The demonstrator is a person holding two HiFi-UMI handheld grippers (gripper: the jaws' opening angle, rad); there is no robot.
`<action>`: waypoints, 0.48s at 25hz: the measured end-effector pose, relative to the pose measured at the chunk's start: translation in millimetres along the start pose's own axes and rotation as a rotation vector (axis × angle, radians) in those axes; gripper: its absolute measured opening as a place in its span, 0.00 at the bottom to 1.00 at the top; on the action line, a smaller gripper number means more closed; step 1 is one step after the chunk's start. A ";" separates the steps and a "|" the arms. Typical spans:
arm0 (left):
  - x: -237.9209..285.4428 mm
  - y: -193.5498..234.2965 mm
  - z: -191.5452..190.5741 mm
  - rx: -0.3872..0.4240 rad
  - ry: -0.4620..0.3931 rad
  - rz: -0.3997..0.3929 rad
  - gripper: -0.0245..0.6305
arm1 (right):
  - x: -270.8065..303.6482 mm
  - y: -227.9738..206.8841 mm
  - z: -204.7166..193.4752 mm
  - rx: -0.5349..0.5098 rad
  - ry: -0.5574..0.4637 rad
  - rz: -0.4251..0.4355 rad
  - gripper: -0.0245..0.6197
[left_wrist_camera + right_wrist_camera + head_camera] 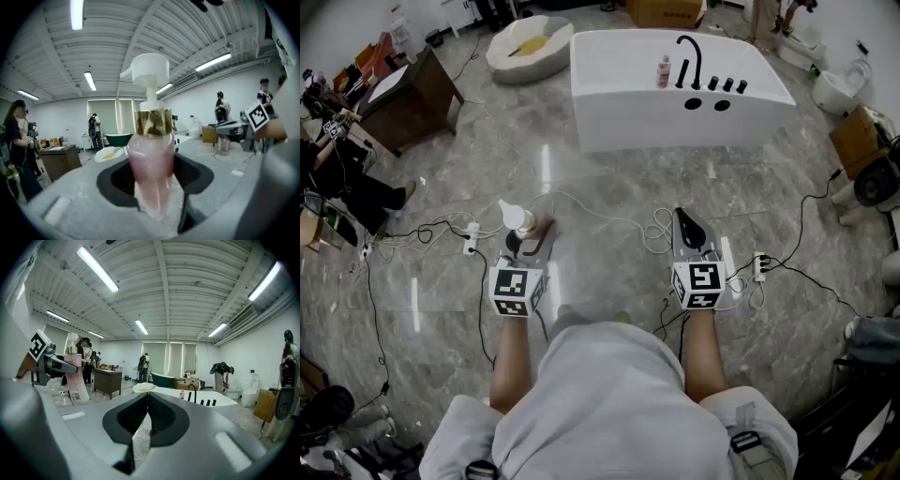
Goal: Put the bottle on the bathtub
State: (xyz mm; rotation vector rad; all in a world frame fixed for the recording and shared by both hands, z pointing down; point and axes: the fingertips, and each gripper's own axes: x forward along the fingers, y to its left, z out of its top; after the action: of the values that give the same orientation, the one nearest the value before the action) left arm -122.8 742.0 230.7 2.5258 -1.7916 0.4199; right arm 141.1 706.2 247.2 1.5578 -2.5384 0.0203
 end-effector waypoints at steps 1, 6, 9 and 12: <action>0.5 -1.1 1.3 0.001 -0.001 0.000 0.38 | 0.0 -1.6 2.1 0.001 -0.004 0.000 0.04; -0.6 -6.6 6.9 0.006 -0.004 -0.008 0.38 | -3.2 -4.8 9.4 0.000 -0.017 0.002 0.04; 0.5 -11.3 11.6 0.023 -0.015 -0.016 0.38 | -7.1 -7.9 11.0 -0.002 -0.026 -0.009 0.04; 0.4 -17.8 14.3 0.027 -0.019 -0.019 0.38 | -11.9 -9.6 9.0 0.003 -0.033 -0.002 0.04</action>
State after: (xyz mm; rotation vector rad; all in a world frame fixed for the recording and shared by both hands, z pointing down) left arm -103.3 745.4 219.5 2.5710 -1.7784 0.4237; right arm 153.7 711.6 235.9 1.5754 -2.5632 -0.0018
